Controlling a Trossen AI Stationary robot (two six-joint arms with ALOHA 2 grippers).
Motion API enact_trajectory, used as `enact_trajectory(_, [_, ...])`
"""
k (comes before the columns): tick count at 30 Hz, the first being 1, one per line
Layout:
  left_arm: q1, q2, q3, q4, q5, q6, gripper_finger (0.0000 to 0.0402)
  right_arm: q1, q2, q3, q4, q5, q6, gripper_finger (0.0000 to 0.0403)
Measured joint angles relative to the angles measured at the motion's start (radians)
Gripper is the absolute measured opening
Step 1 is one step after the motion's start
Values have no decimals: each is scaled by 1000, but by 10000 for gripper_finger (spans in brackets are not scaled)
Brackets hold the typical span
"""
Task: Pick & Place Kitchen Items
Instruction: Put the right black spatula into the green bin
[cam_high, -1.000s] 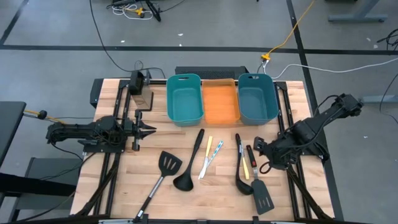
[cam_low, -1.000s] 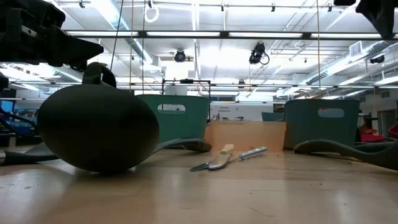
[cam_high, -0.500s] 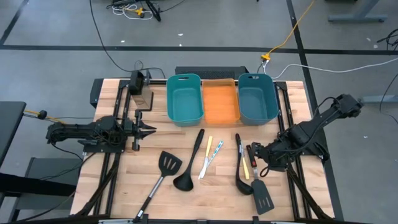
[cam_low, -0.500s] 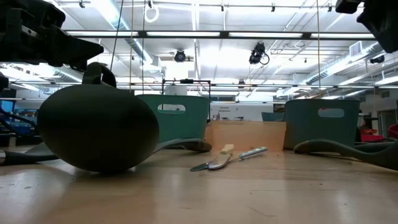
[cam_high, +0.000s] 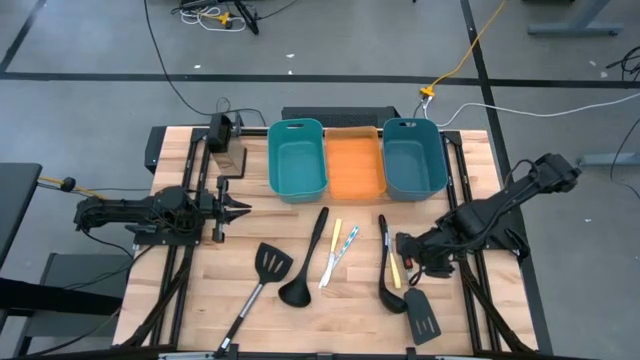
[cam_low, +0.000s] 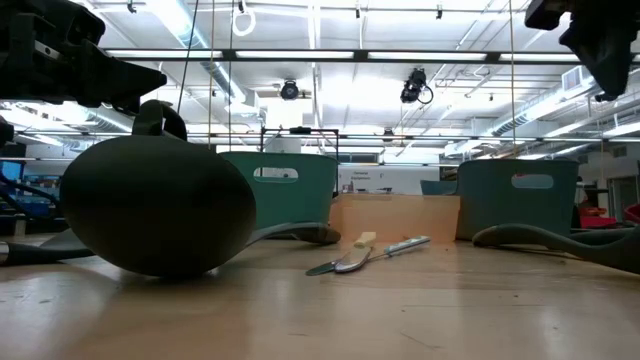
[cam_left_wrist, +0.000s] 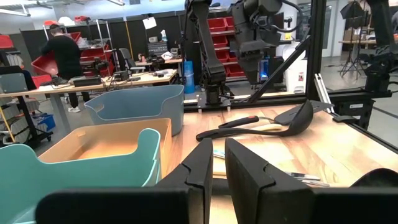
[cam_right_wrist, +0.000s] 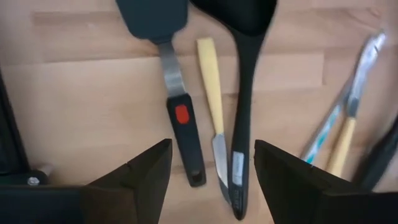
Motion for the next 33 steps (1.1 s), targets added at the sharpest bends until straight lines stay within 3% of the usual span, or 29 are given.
enact_trajectory(21, [0,0,0,0,0,0,49,-31,30,-210,141,-18,-82,233])
enact_trajectory(33, [0,0,0,0,0,0,49,-89,97,-229,220,-18,-127,233])
